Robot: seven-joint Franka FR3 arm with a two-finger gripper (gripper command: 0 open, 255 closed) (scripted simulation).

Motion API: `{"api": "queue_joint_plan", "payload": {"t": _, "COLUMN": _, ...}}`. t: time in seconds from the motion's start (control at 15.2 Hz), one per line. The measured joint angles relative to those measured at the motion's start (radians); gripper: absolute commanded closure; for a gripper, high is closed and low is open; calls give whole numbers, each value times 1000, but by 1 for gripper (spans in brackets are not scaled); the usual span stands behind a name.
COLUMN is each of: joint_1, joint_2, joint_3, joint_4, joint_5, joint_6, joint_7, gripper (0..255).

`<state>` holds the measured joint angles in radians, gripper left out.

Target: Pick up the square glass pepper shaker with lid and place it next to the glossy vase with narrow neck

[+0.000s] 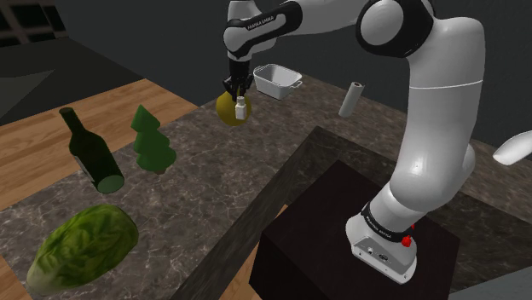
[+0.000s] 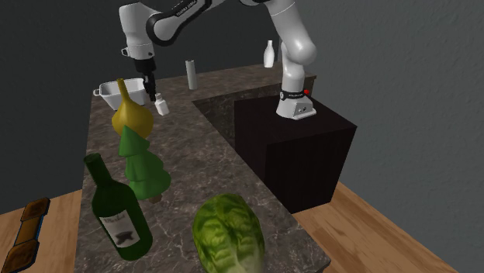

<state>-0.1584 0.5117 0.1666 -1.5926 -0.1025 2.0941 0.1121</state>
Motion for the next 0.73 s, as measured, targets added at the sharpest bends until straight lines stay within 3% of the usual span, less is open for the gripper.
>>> {"api": "queue_joint_plan", "payload": {"t": 0.73, "joint_1": 4, "joint_2": 69, "joint_3": -8, "joint_4": -40, "joint_5": -14, "joint_6": 108, "joint_7": 9, "gripper": 255}}
